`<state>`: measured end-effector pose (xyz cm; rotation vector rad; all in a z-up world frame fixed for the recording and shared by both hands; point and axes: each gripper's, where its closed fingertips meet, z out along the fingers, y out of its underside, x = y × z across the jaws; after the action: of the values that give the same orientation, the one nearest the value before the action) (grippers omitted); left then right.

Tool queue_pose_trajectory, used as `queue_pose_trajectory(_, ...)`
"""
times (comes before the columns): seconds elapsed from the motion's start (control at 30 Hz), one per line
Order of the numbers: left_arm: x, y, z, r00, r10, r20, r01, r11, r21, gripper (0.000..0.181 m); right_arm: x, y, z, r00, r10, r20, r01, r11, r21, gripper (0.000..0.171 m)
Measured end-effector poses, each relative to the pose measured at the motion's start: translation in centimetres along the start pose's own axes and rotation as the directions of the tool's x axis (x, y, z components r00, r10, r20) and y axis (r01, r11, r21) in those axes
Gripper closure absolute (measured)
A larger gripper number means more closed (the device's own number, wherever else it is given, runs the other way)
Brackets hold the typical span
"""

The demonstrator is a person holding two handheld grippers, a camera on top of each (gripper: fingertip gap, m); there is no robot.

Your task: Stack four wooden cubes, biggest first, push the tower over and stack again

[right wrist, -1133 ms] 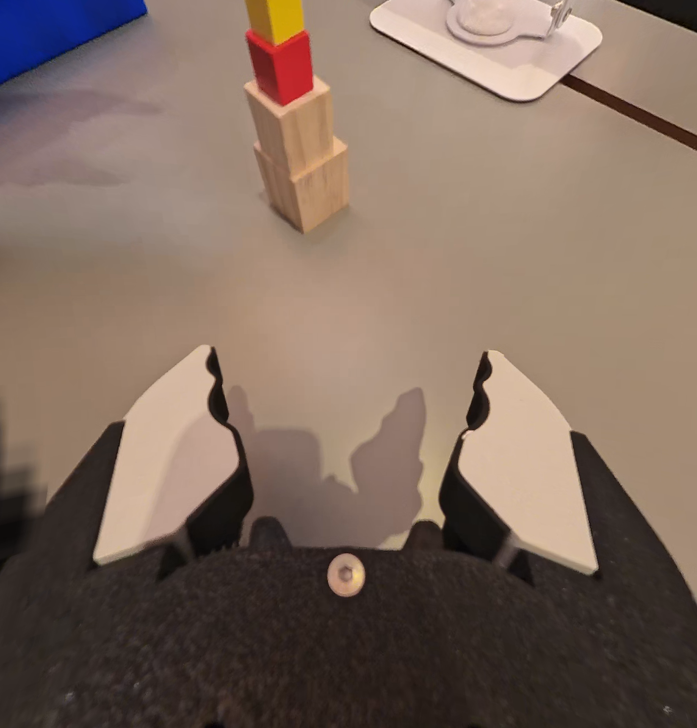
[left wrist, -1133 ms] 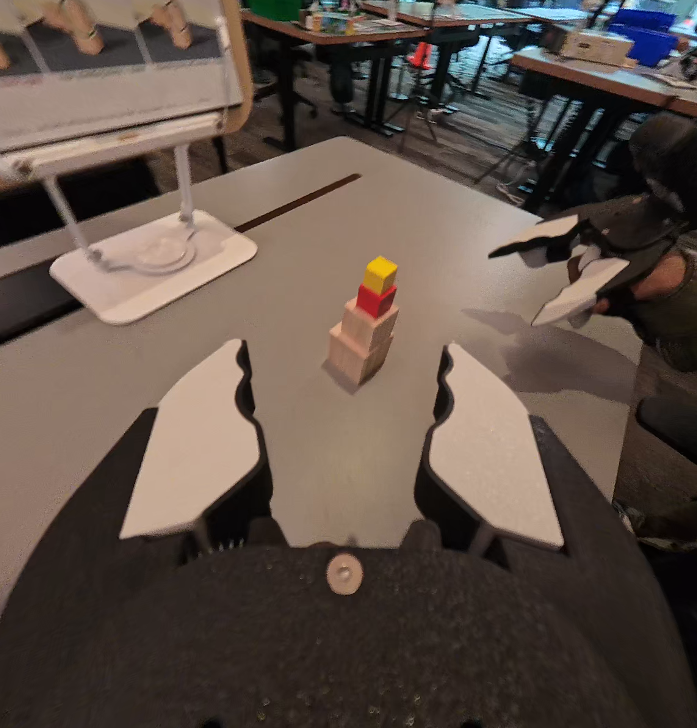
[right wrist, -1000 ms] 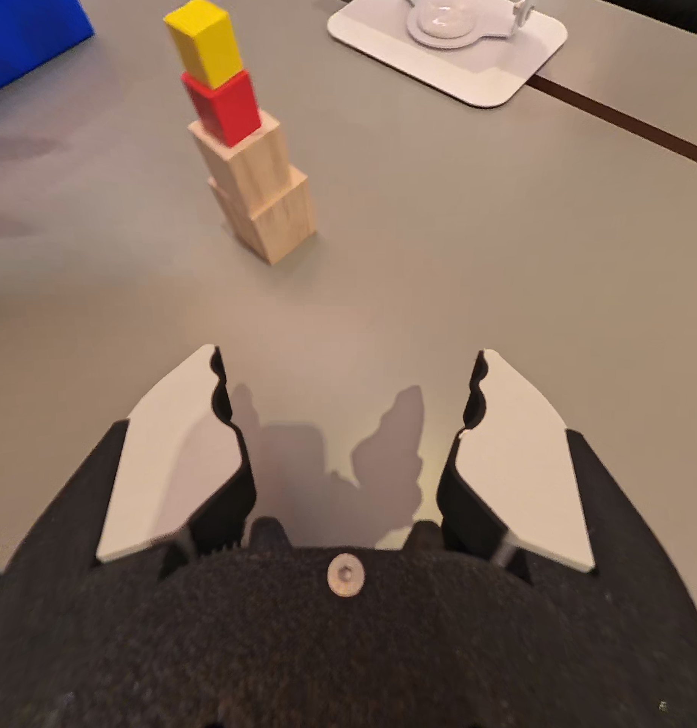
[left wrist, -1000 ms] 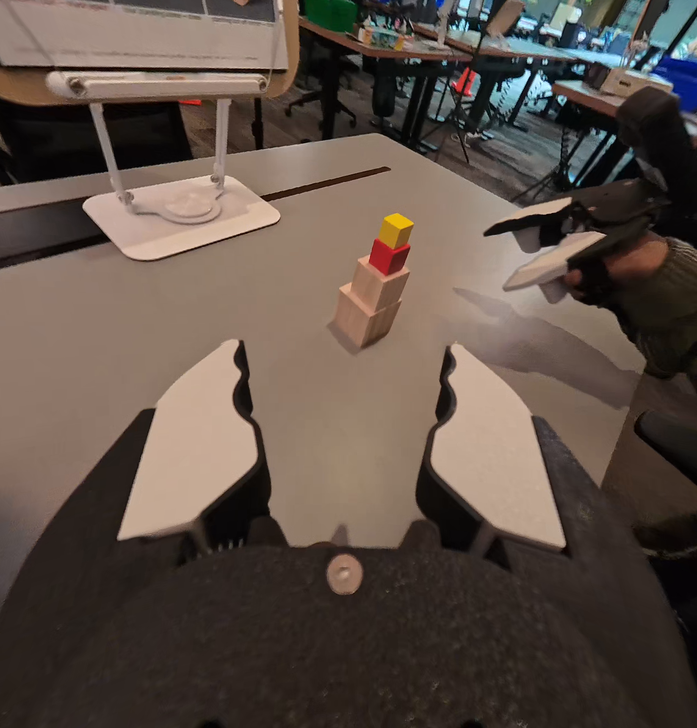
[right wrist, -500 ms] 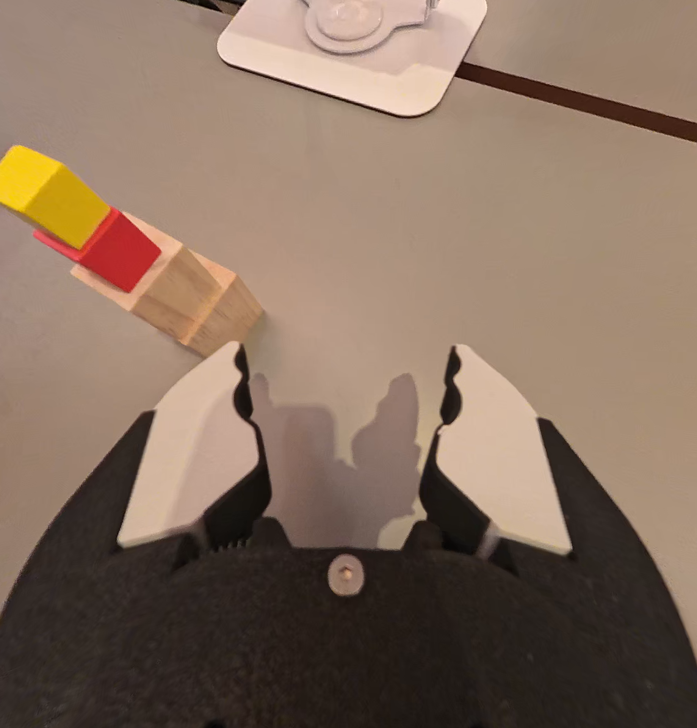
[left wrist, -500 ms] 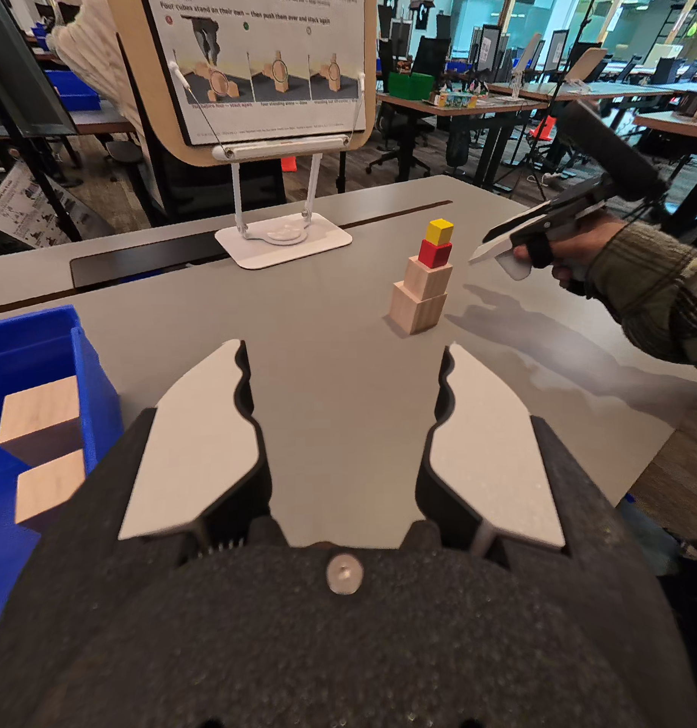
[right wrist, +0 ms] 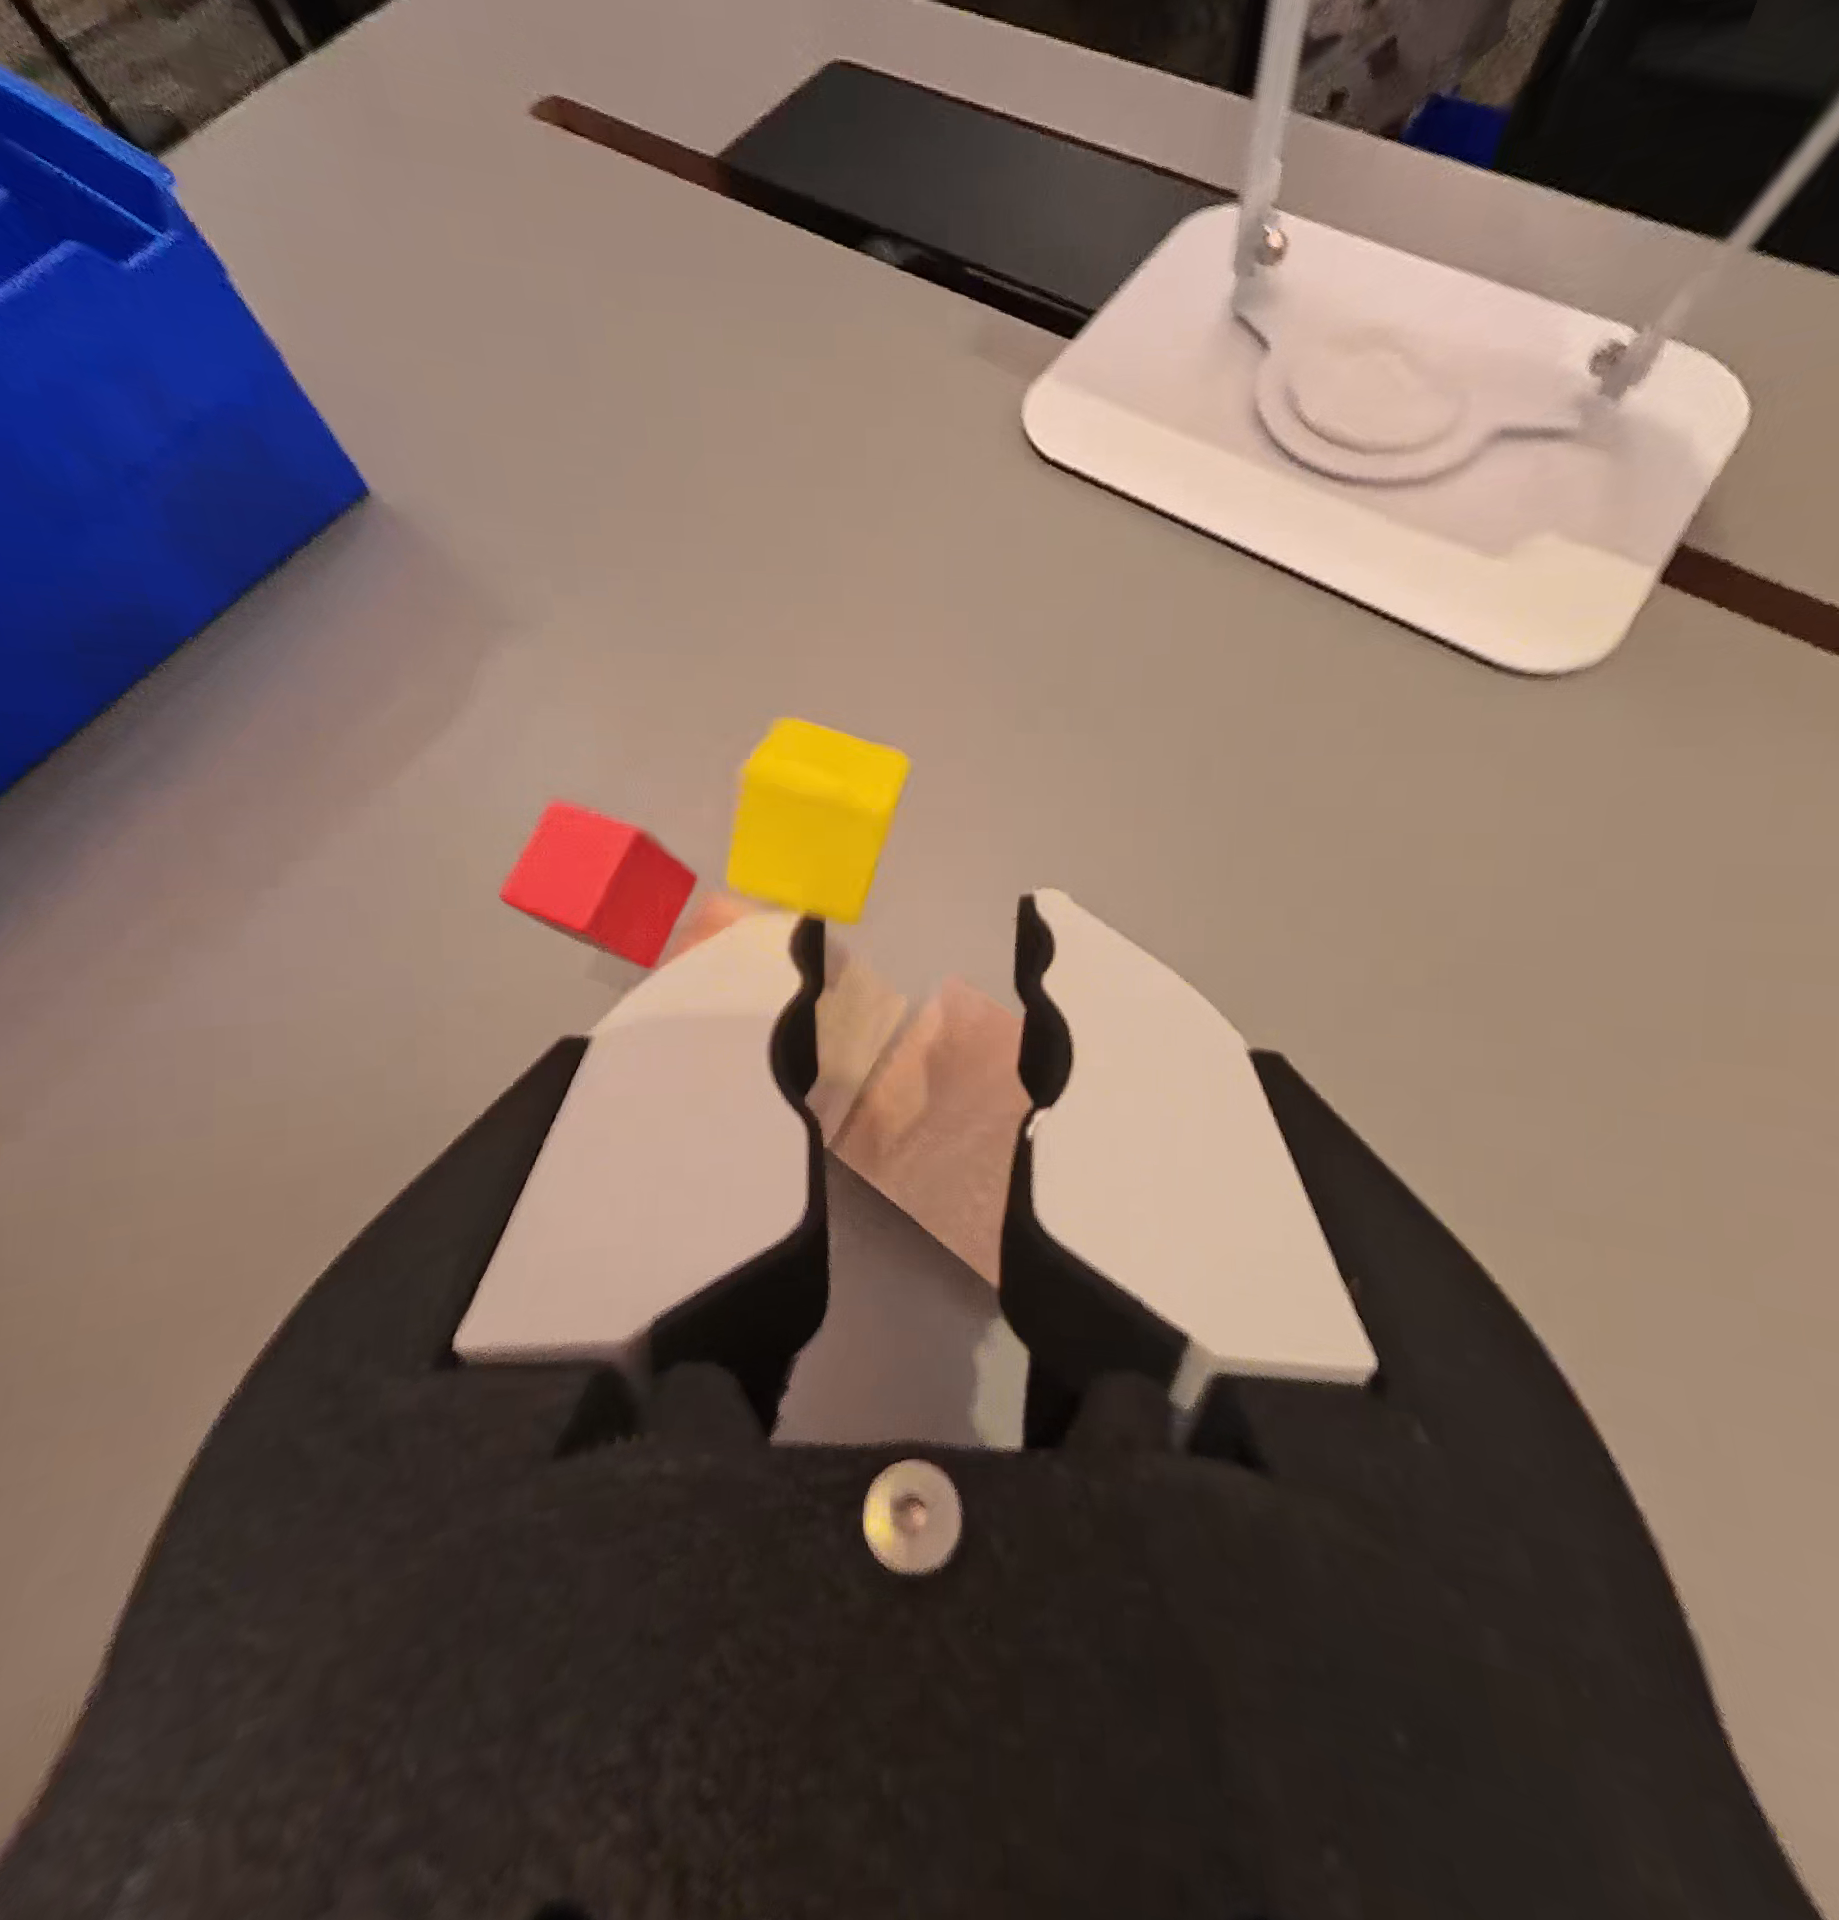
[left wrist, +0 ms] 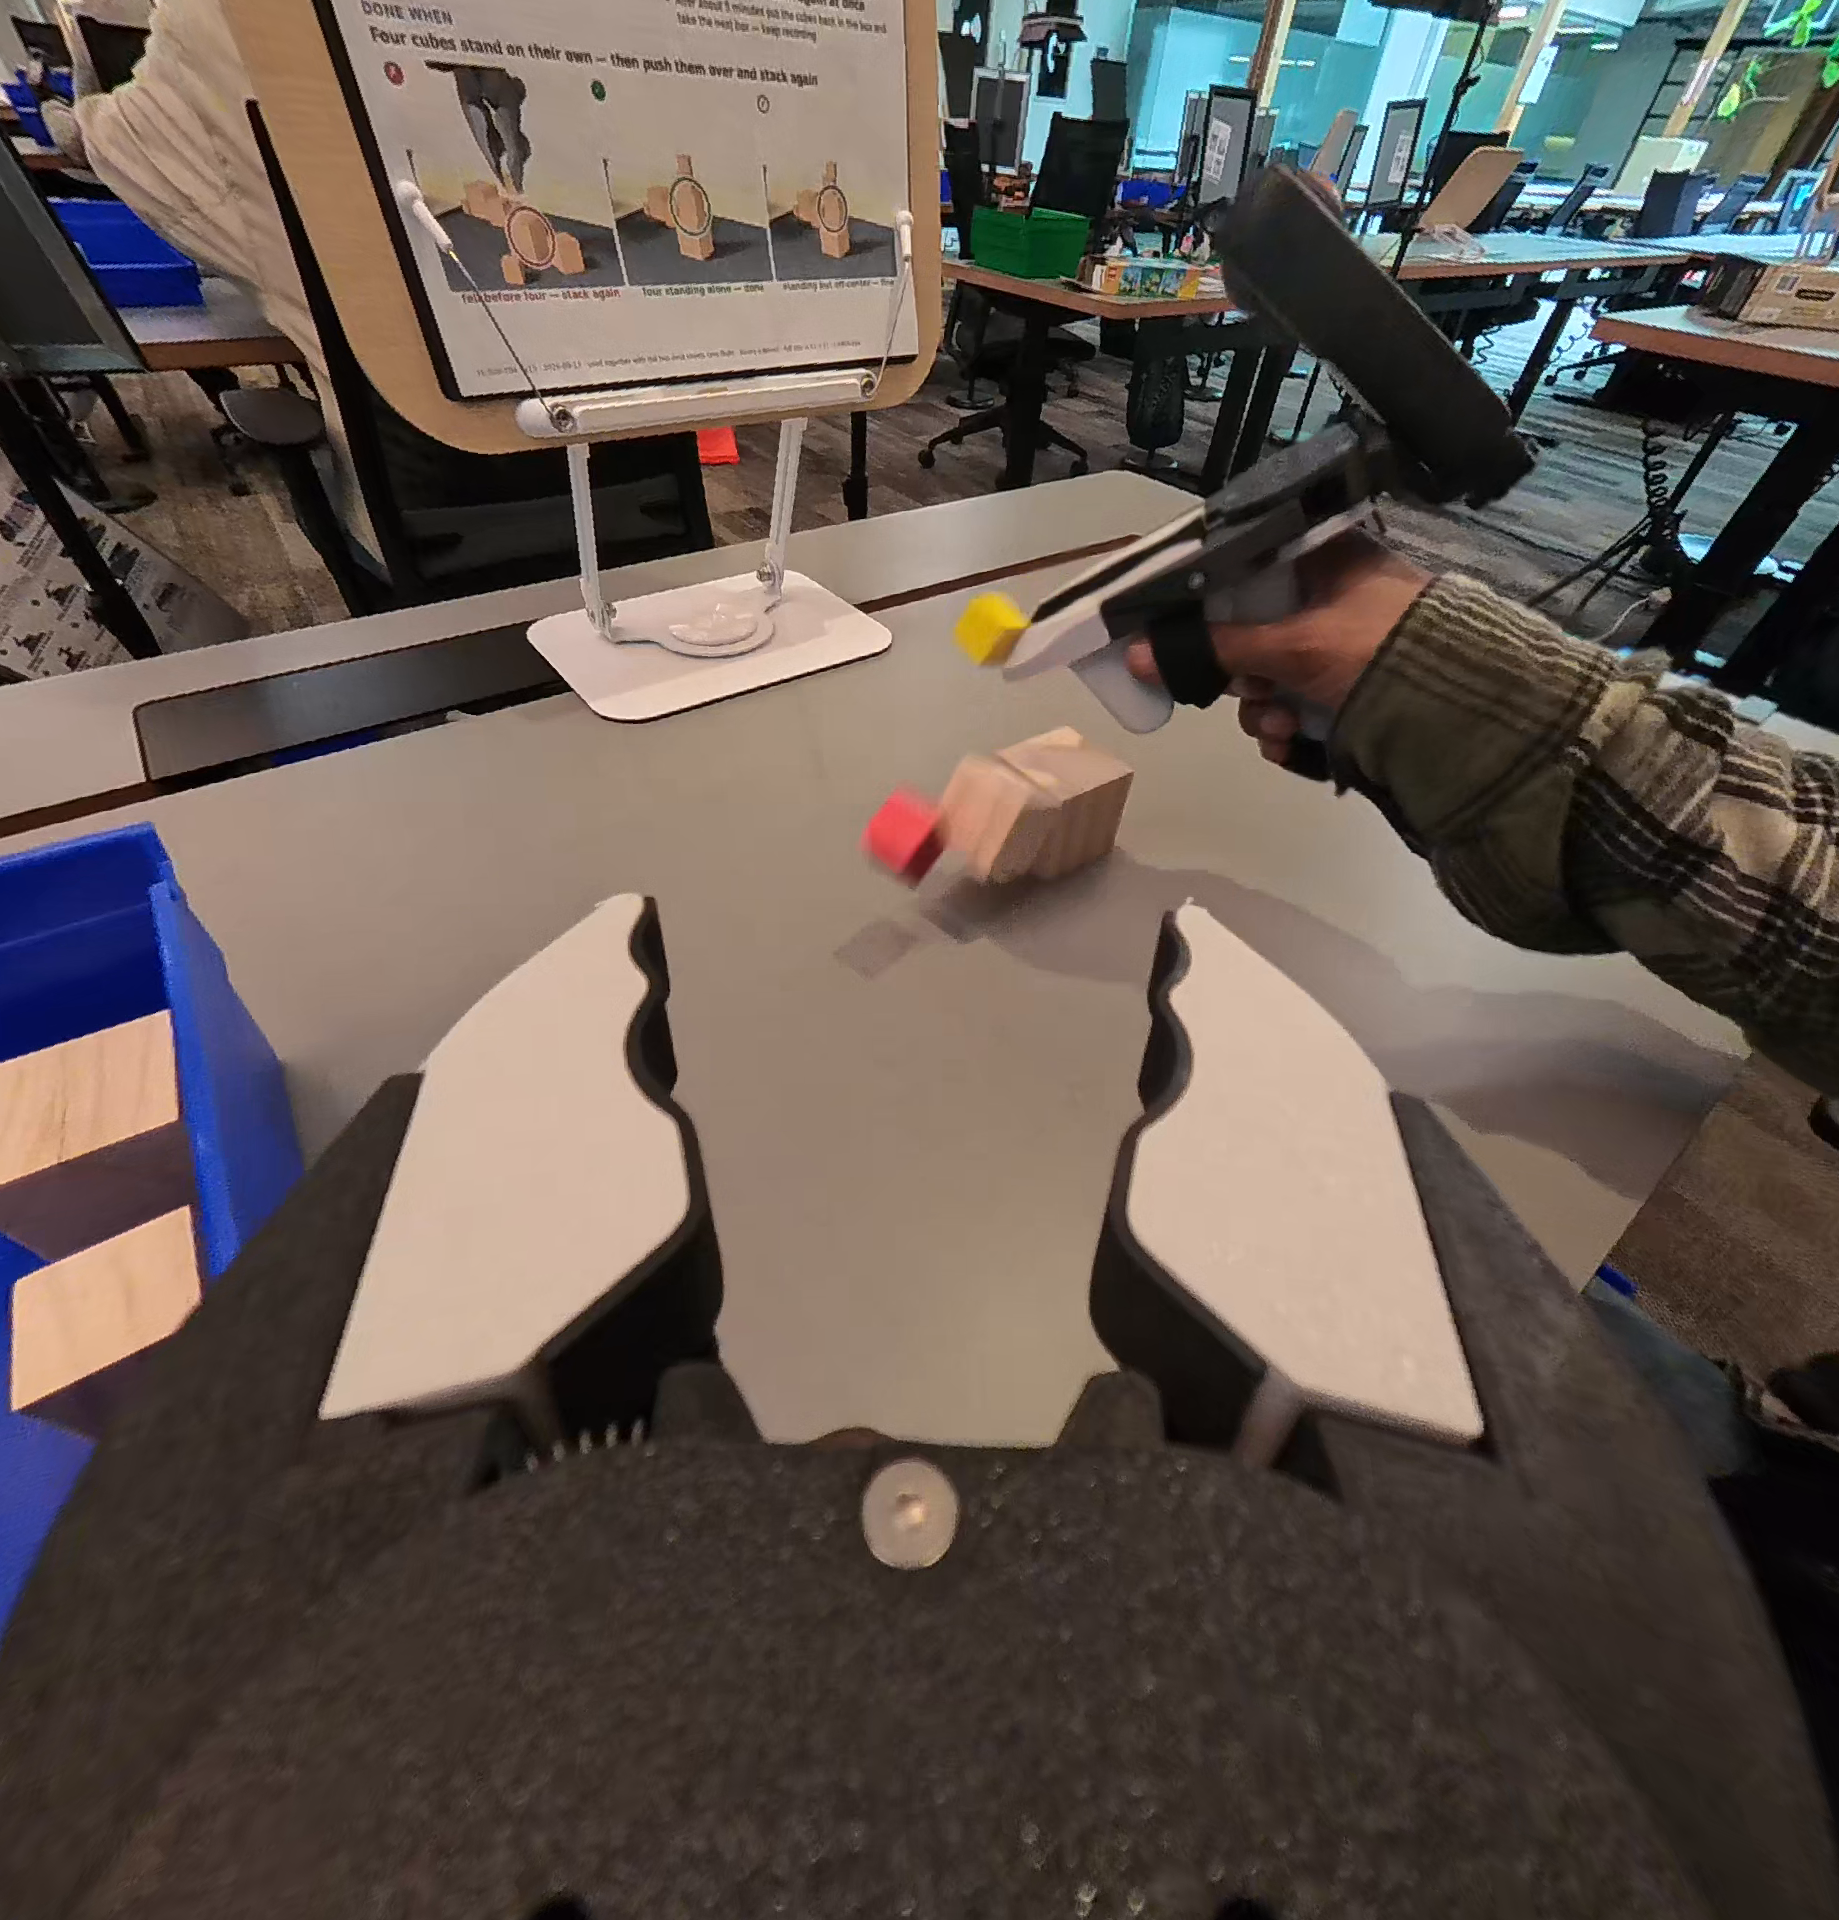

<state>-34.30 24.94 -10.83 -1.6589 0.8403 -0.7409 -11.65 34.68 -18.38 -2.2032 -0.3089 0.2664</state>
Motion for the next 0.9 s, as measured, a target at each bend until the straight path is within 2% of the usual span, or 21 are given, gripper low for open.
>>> queue_pose_trajectory(0.03,0.1,0.0,-0.1,1.000,0.007,-0.001,-0.007,1.000,-0.002,0.093,-0.4,-0.4,0.0,1.000,-0.007,0.011,0.007,1.000,0.006,0.136)
queue_pose_trajectory(0.3,0.0,-0.2,0.0,1.000,0.014,-0.009,-0.014,1.000,0.024,0.095,1.4,0.7,-2.5,1.000,0.001,-0.017,0.000,0.999,0.038,0.122)
queue_pose_trajectory(0.47,0.4,0.4,0.6,0.999,0.031,-0.020,-0.031,1.000,0.001,0.095,3.1,2.8,-5.2,0.999,0.021,-0.037,-0.019,0.998,0.055,0.122)
queue_pose_trajectory(0.7,1.9,0.9,1.9,0.996,0.058,-0.073,-0.059,0.998,-0.007,0.096,6.1,7.3,-9.3,0.994,0.075,-0.077,-0.071,0.996,0.054,0.121)
queue_pose_trajectory(0.9,4.0,2.4,4.3,0.986,0.039,-0.163,-0.046,0.998,-0.040,0.095,9.6,12.9,-12.5,0.981,0.138,-0.134,-0.135,0.990,0.030,0.113)
